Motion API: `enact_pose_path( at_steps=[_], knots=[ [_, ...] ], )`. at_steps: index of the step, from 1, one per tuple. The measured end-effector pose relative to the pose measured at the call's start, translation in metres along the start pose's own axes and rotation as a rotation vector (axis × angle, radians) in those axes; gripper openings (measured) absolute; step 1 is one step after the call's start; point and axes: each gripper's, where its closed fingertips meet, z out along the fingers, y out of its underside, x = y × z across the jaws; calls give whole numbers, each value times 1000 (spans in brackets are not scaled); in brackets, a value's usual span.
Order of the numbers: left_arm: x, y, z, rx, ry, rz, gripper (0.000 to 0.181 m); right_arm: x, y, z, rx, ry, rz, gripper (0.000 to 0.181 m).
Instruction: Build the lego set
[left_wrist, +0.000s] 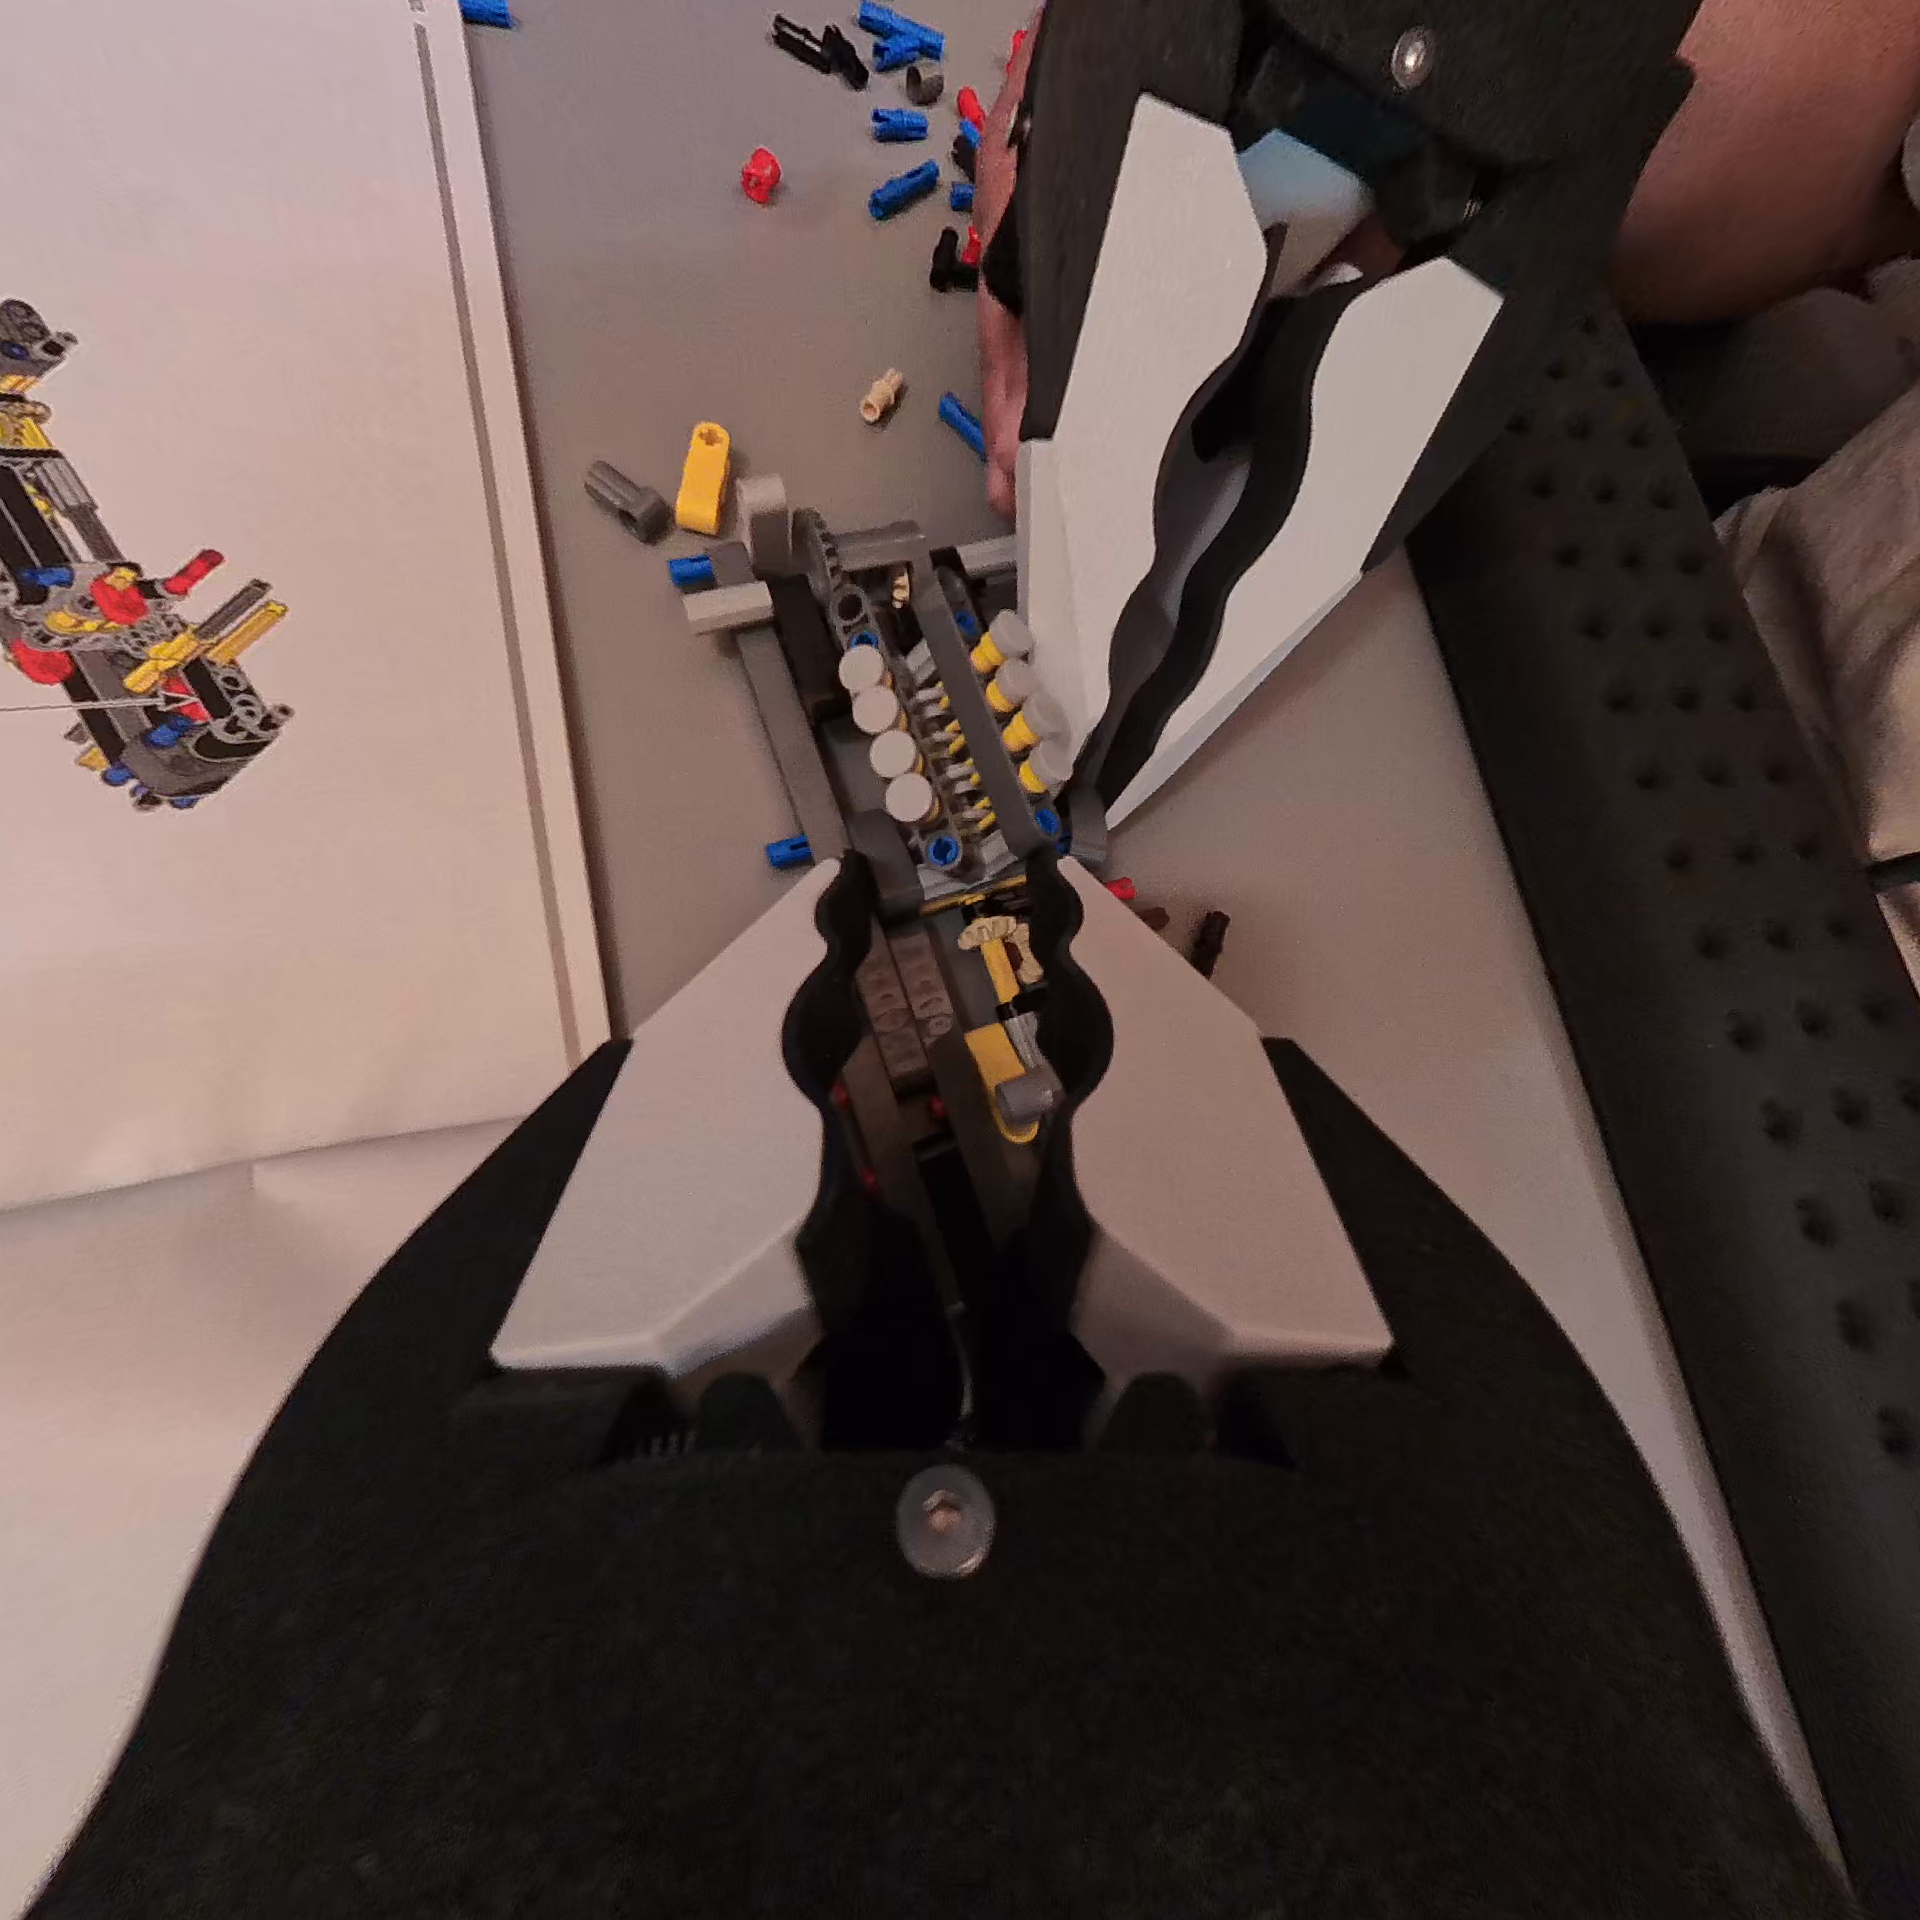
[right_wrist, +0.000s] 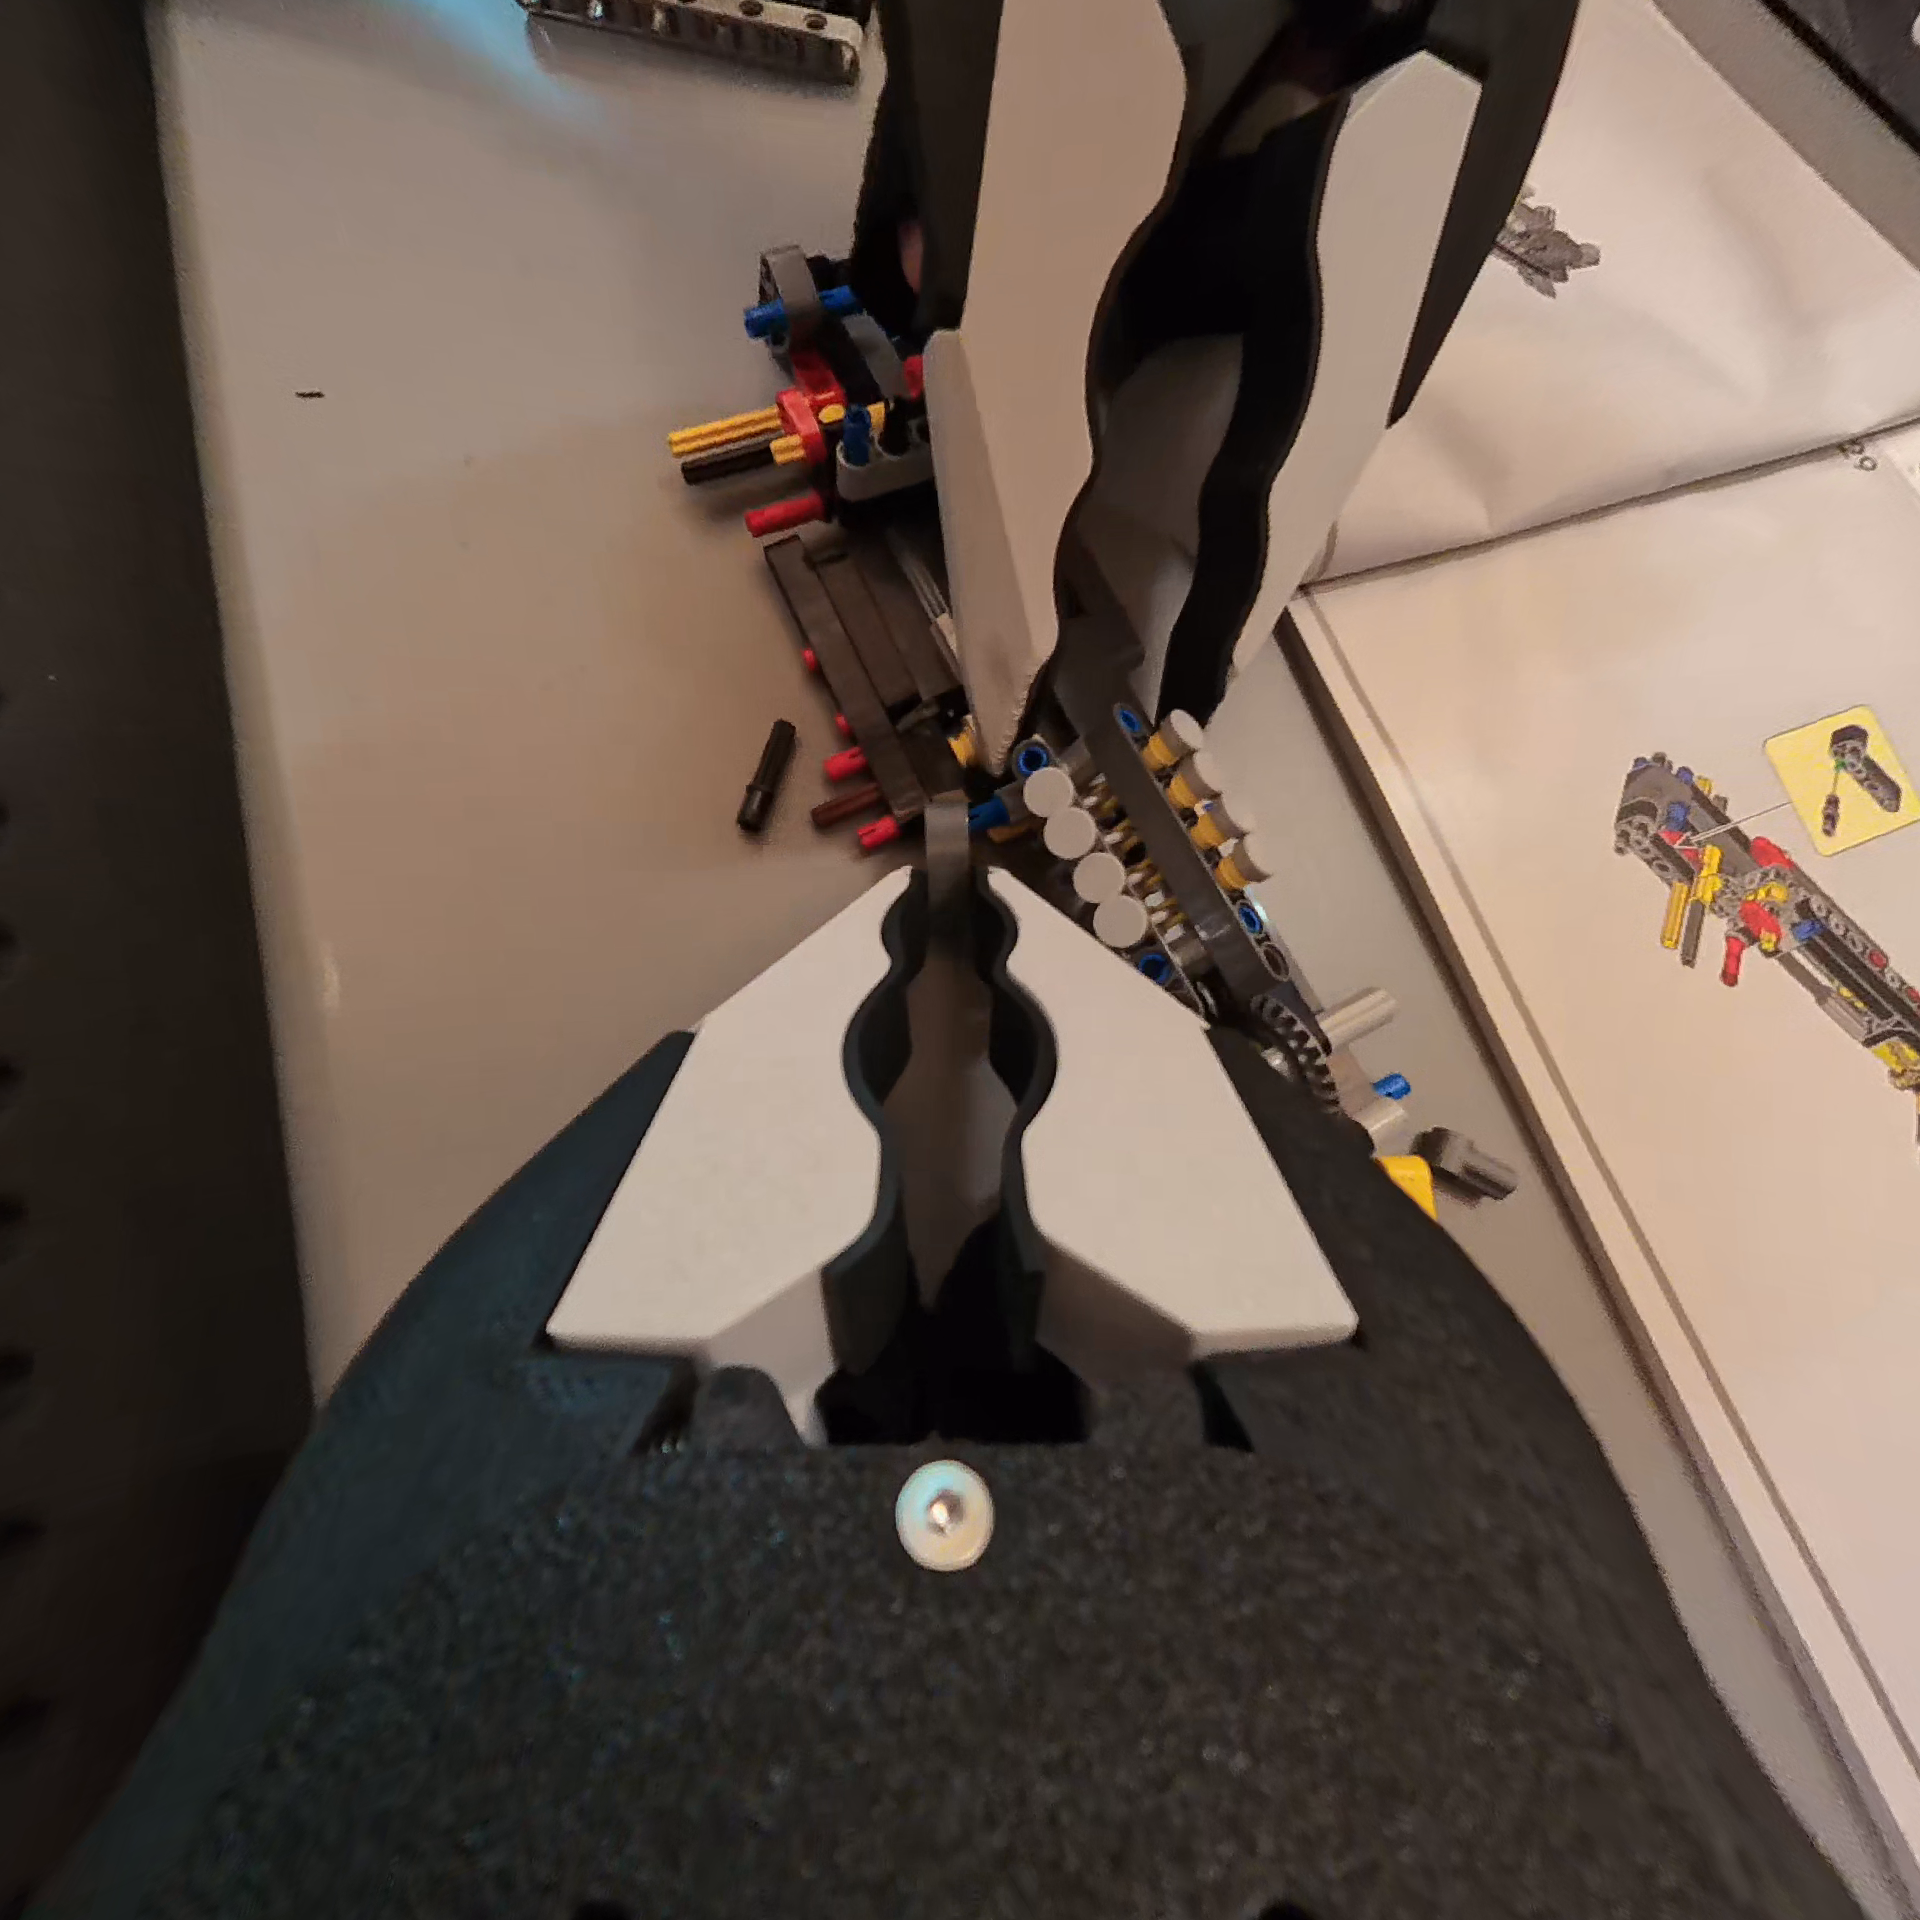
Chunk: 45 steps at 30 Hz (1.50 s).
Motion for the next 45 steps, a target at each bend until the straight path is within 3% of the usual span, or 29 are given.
enact_pose_path(
  at_steps=[8,12,20,24,29,37,45],
  knots=[
    [0,1,1,1,2,15,27,6,1,-4,-77,140,-131,10],
    [1,1,2,-5,-19,34,27,7,3,-3,-69,182,-106,10],
    [9,9,2,-136,-250,213,44,2,4,-4,-50,94,21,9],
    [9,13,-4,-202,-296,165,58,6,3,-5,-53,124,-19,9],
    [5,11,-20,-188,-424,7,65,5,2,-4,-54,98,-30,8],
    [9,6,6,-207,-532,-91,77,7,1,-6,-58,0,-103,8],
    [1,1,13,-125,-575,-89,55,7,2,-5,-51,-53,-107,9]
  ],
)
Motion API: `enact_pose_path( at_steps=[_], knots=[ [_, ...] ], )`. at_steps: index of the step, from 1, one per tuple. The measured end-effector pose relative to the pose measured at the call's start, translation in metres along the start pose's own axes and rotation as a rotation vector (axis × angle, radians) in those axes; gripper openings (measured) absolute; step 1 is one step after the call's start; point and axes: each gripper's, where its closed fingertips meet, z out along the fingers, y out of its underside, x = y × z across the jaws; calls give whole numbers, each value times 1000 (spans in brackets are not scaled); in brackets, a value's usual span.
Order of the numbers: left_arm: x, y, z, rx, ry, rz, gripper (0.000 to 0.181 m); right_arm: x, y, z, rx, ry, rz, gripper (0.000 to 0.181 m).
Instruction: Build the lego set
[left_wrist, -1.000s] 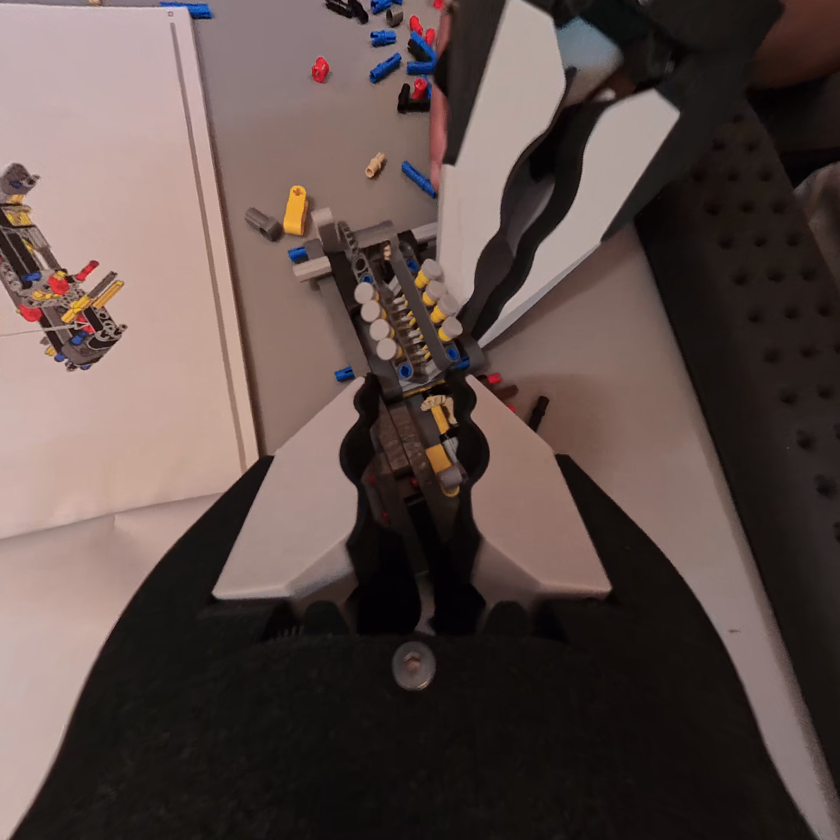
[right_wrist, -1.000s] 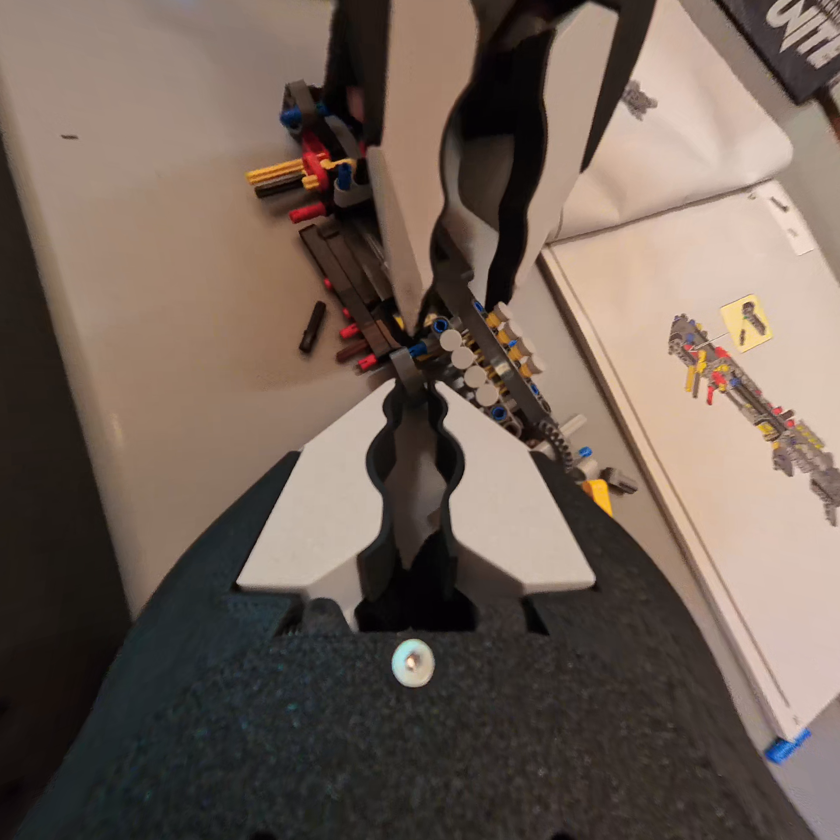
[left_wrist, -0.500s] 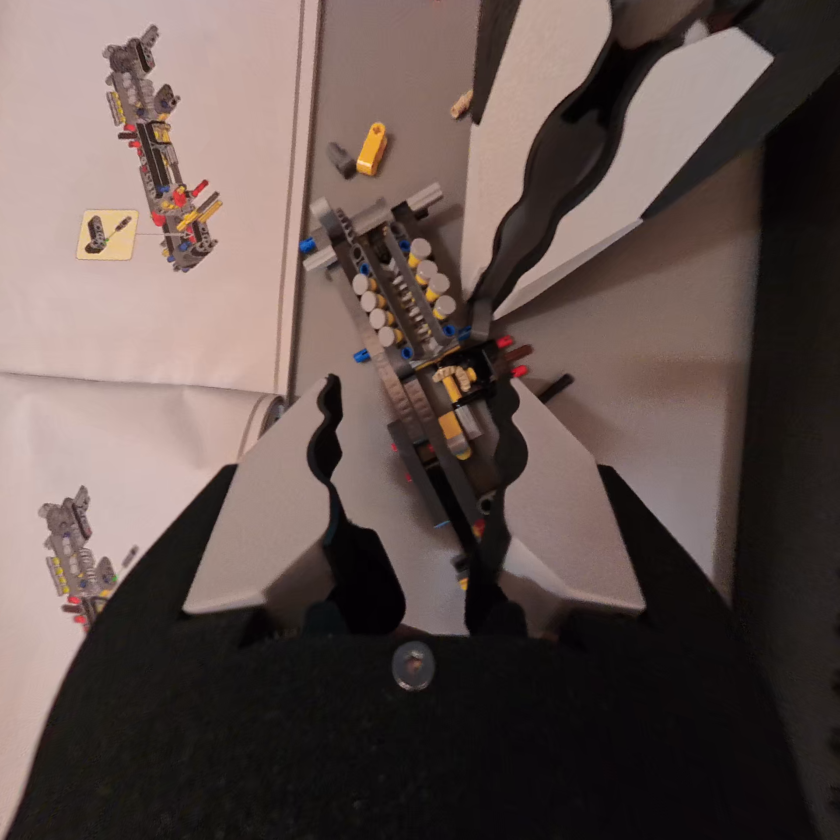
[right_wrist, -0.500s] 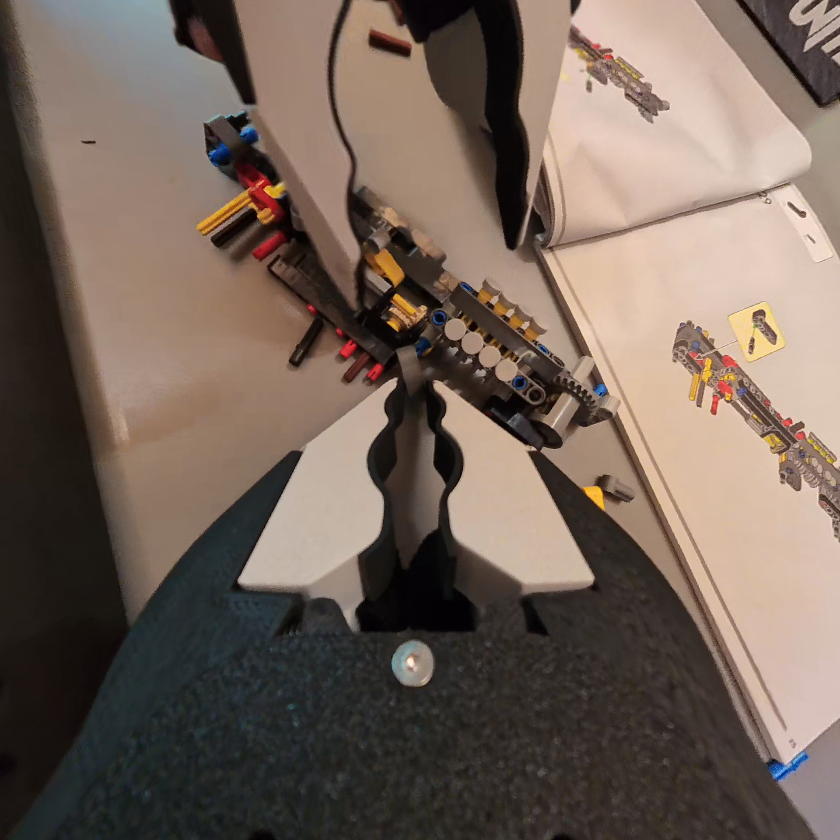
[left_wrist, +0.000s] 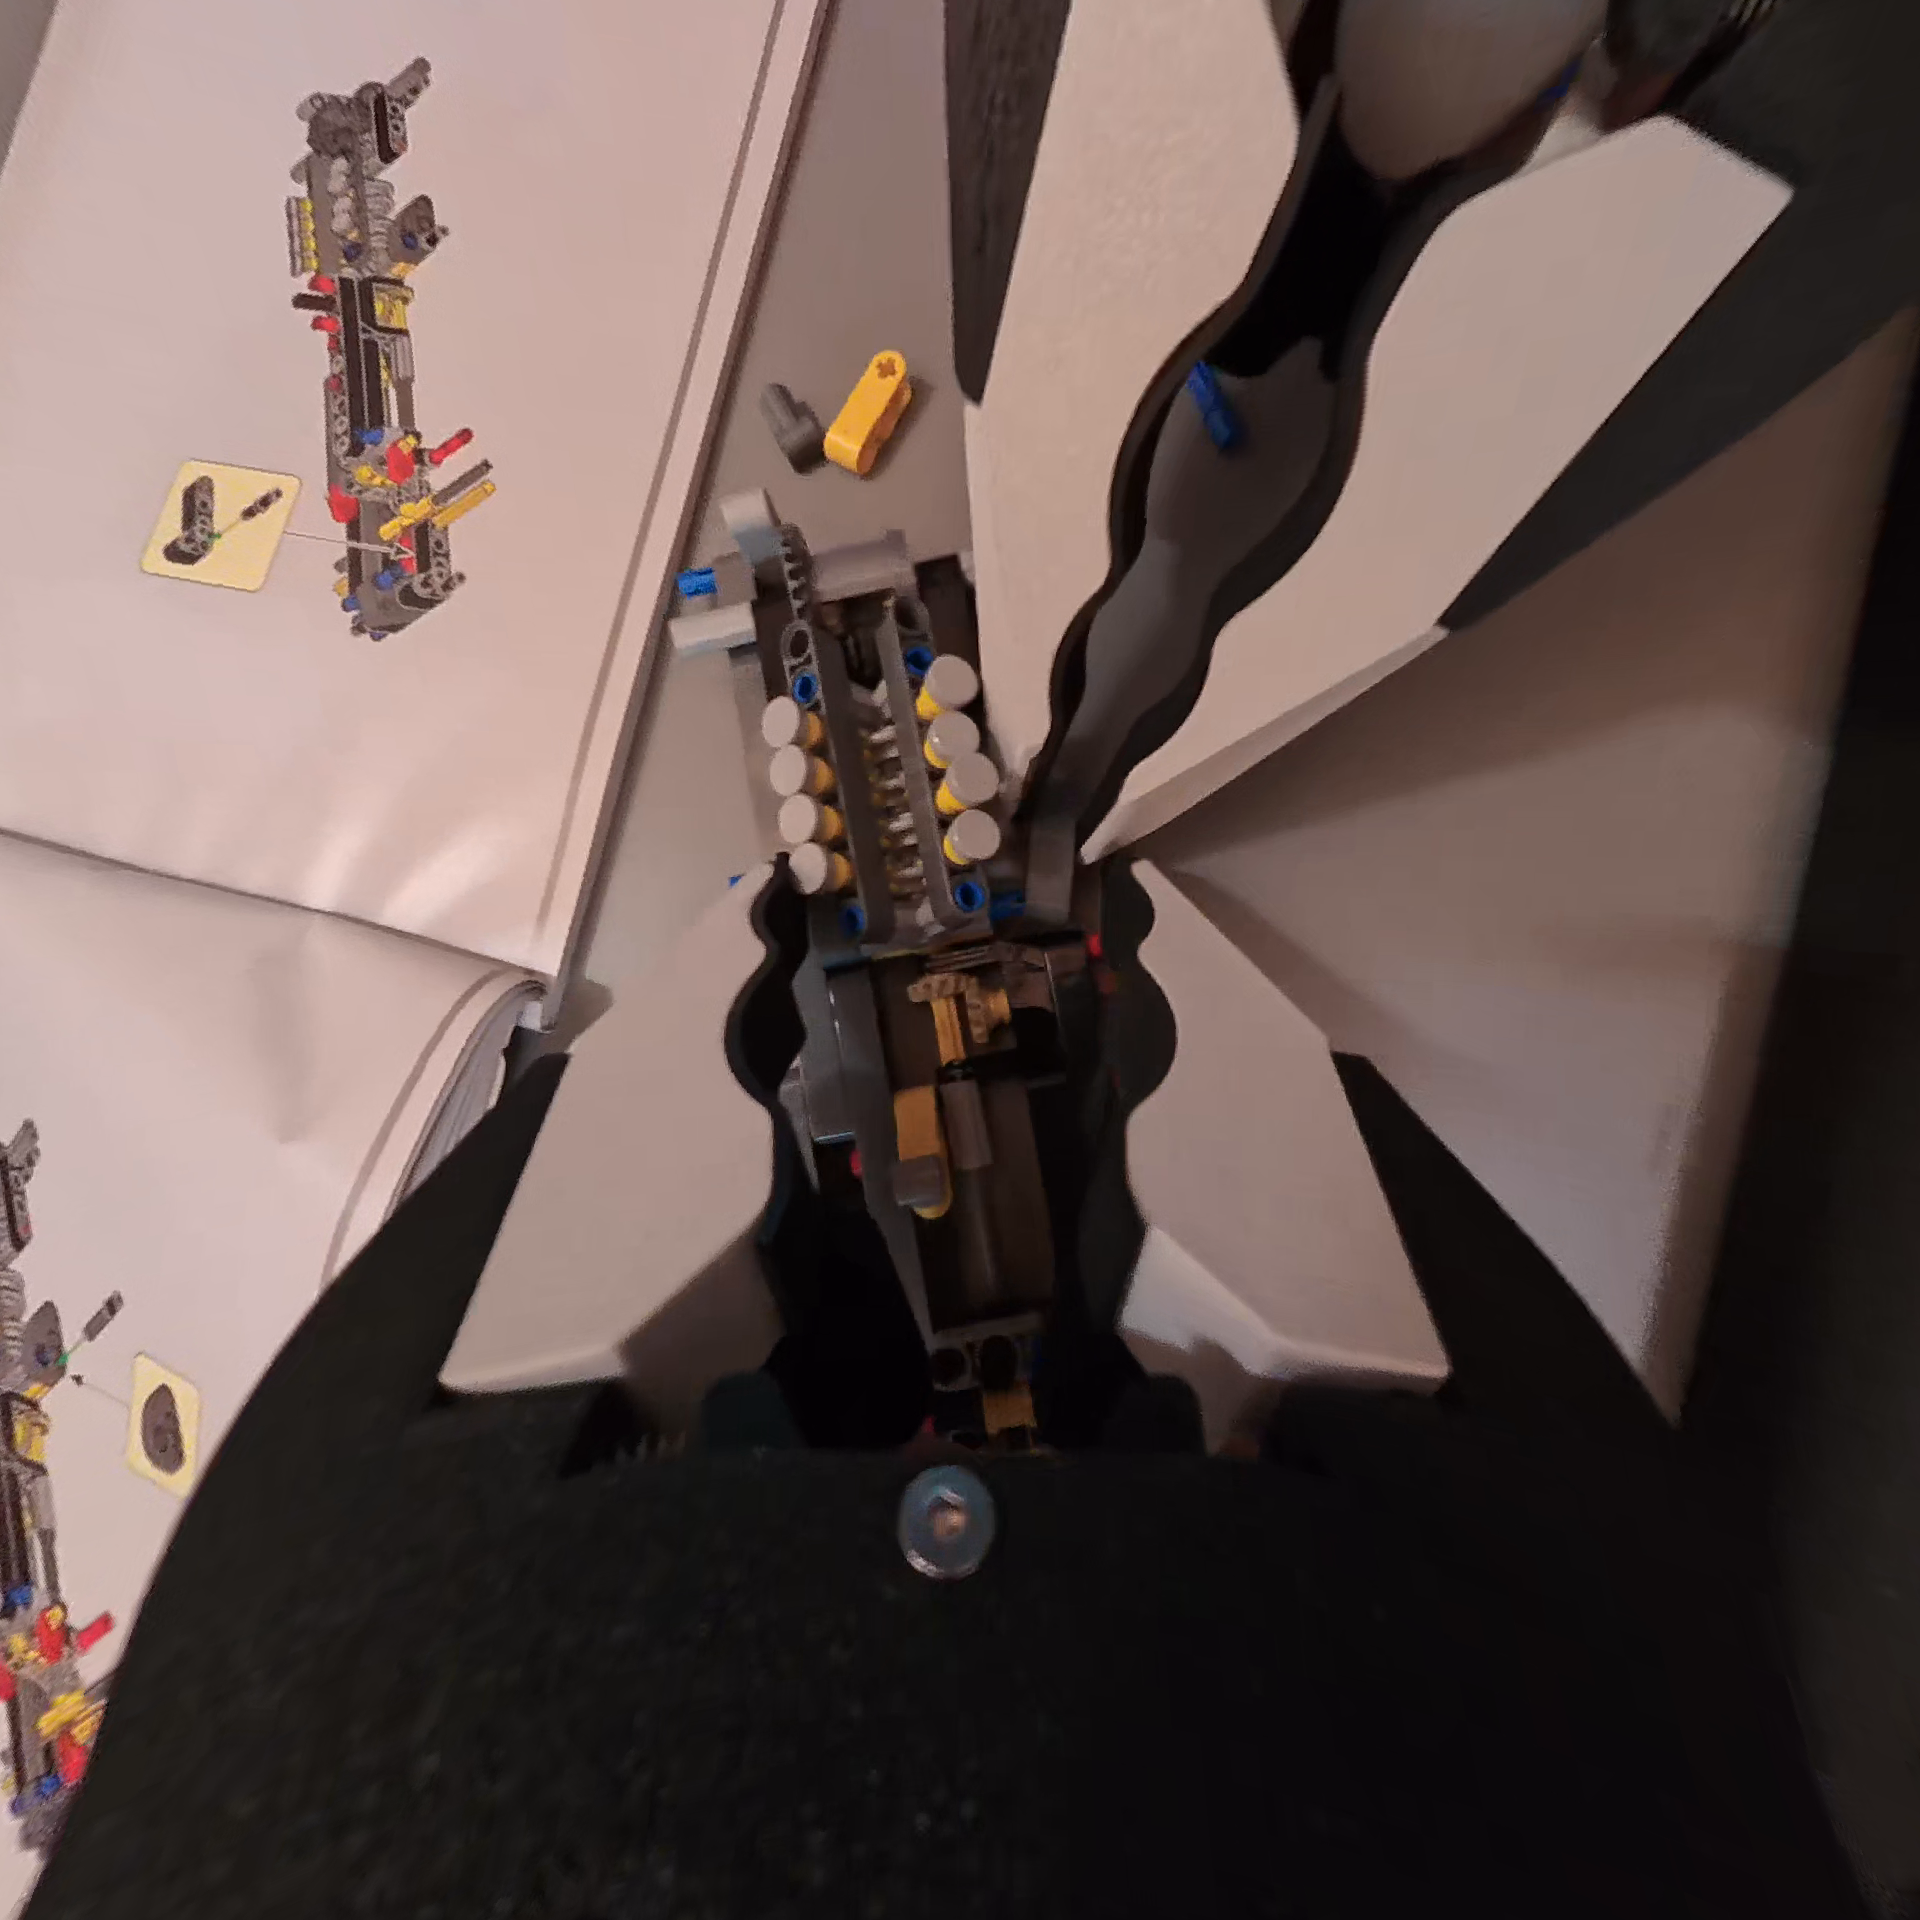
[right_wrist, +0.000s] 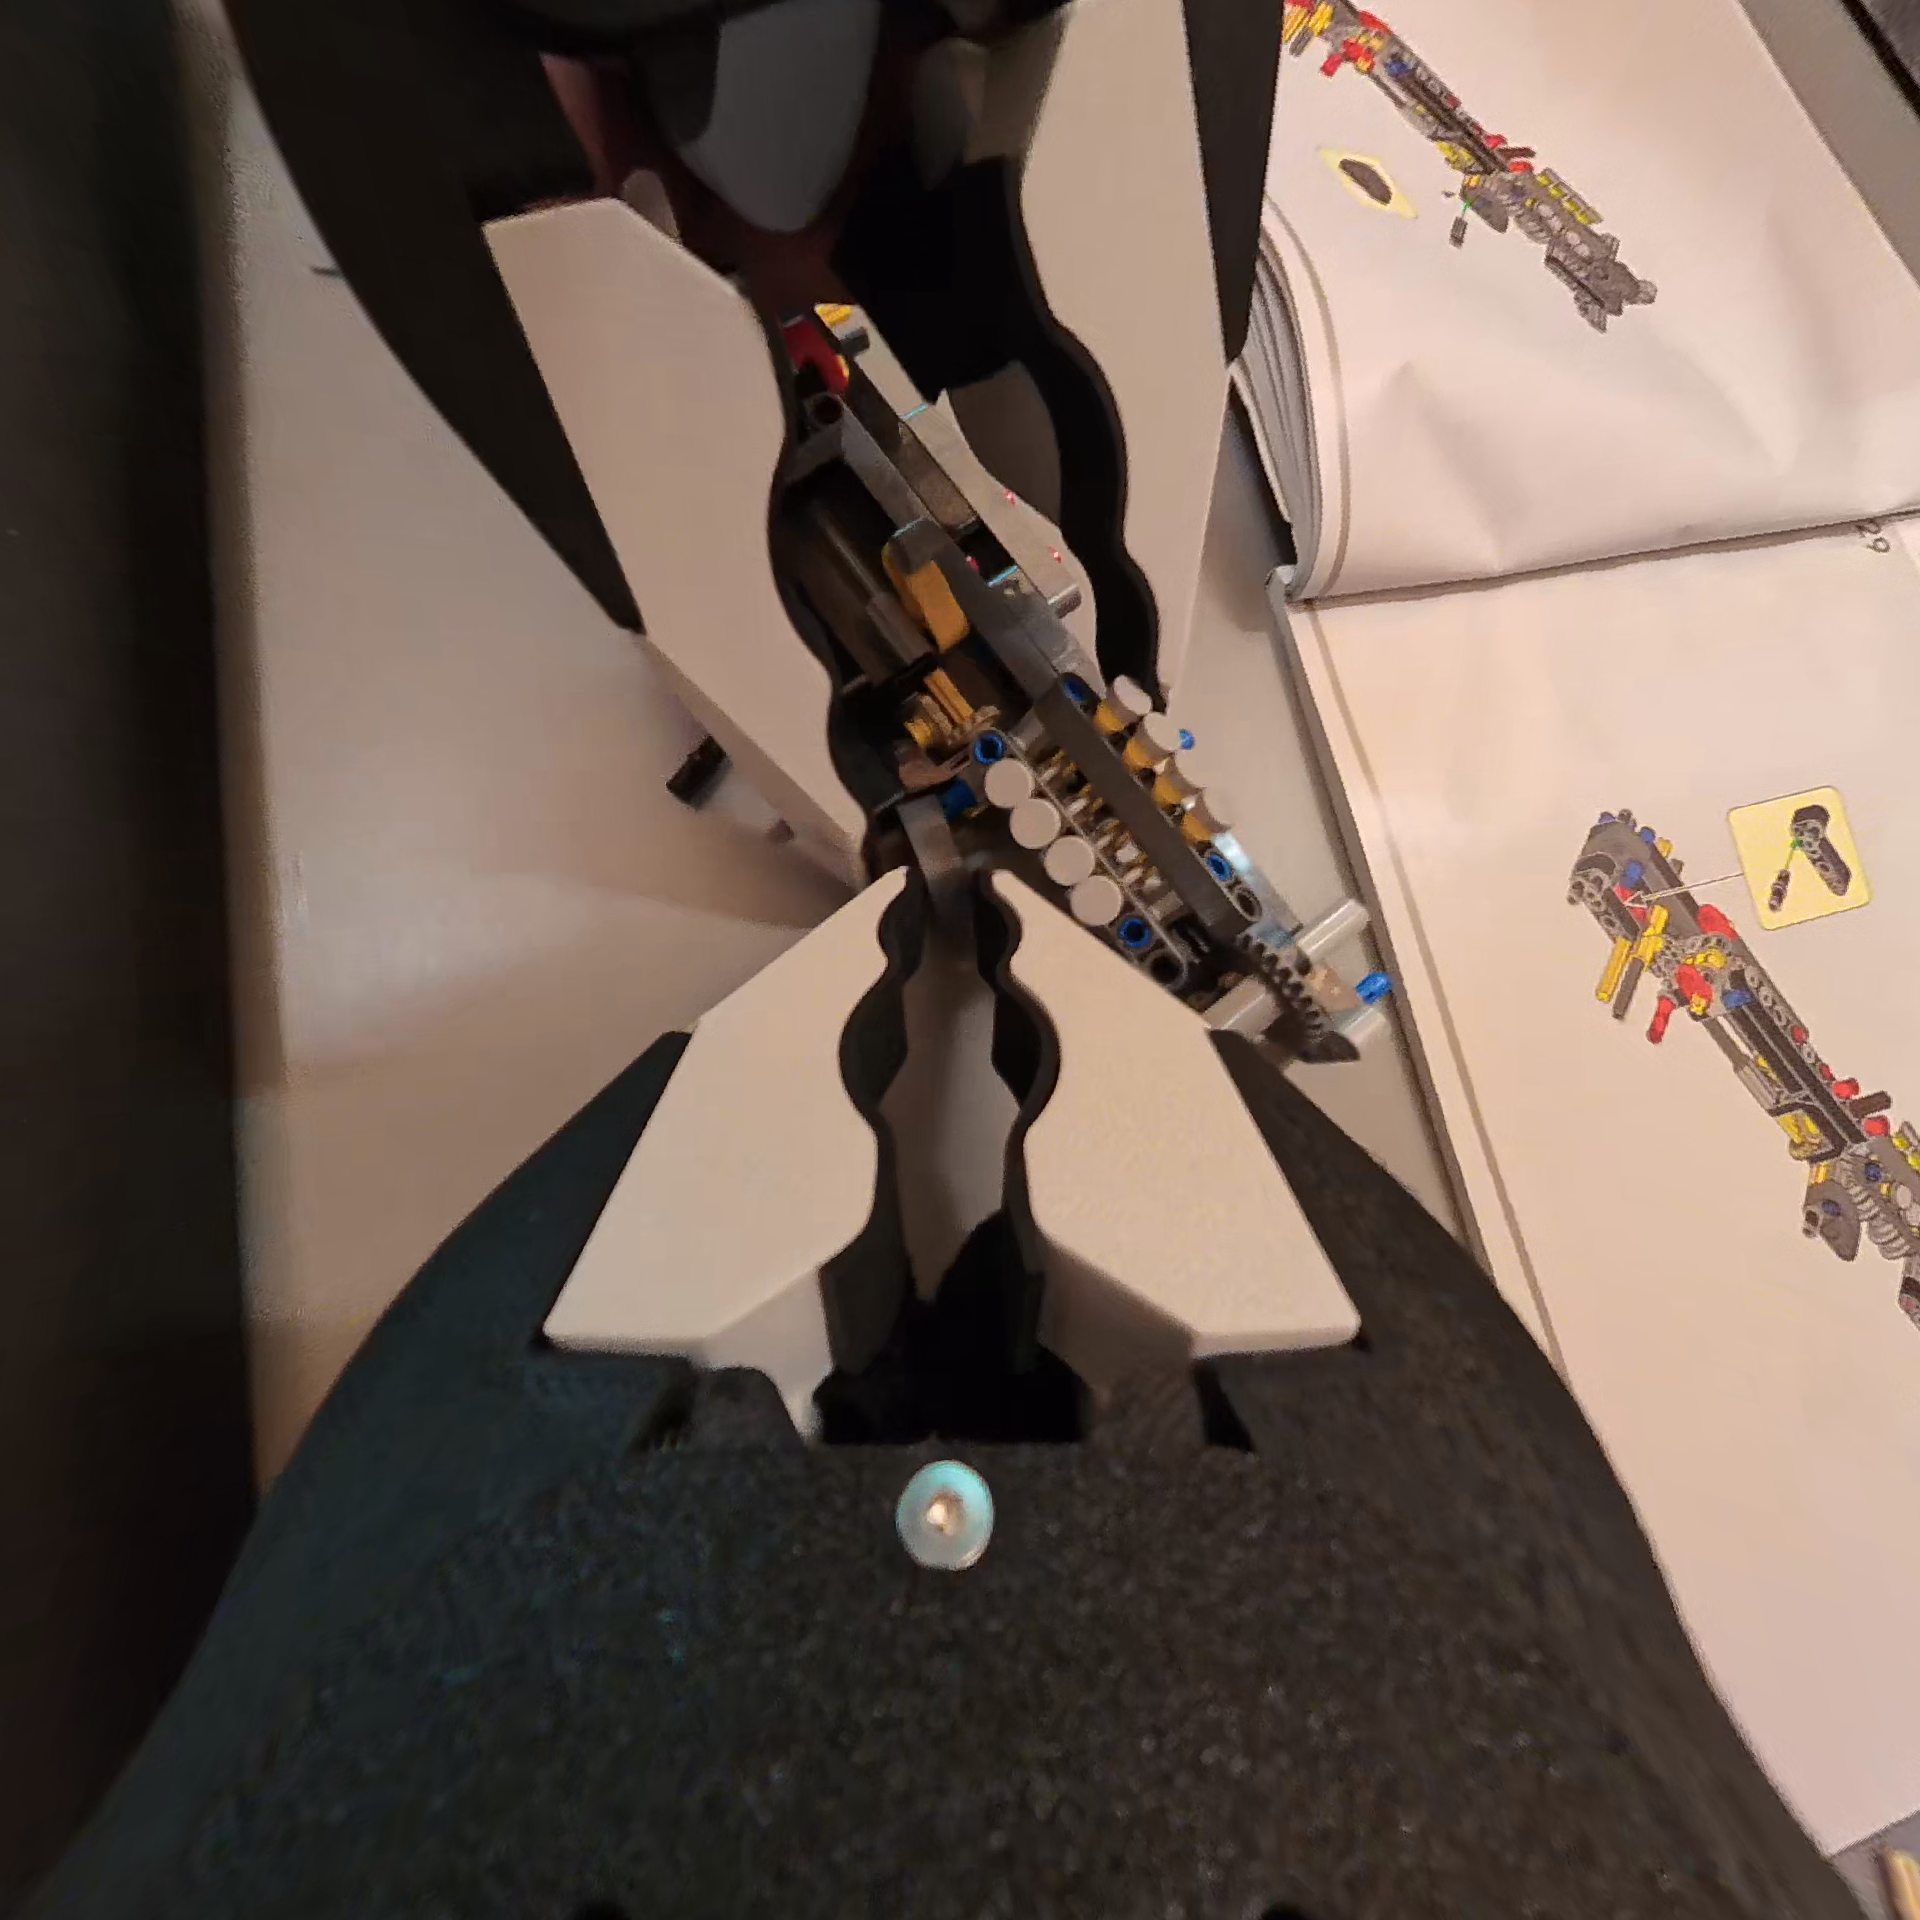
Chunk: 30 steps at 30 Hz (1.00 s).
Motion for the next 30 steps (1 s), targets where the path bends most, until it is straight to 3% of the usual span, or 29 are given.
enact_pose_path(
  at_steps=[6,15,17,19,23,25,28,30],
  knots=[
    [-1,-2,2,12,-32,58,51,-1,-1,-4,48,-40,59,8],
    [-4,-1,3,24,1,9,50,4,-1,-4,85,6,45,11],
    [-4,-2,3,30,12,-4,49,-1,6,-10,34,-7,79,20],
    [-4,-2,3,34,14,4,49,-9,-3,-25,78,-31,75,23],
    [-4,-2,3,43,12,20,50,32,-16,-51,137,187,-112,31],
    [-3,-2,3,48,13,20,50,33,-12,-41,62,102,-197,50],
    [-4,-1,3,51,9,23,50,23,-10,-18,-29,-140,-147,90],
    [-3,-2,4,49,5,29,50,28,-4,-5,-85,-164,-185,85]
  ],
)
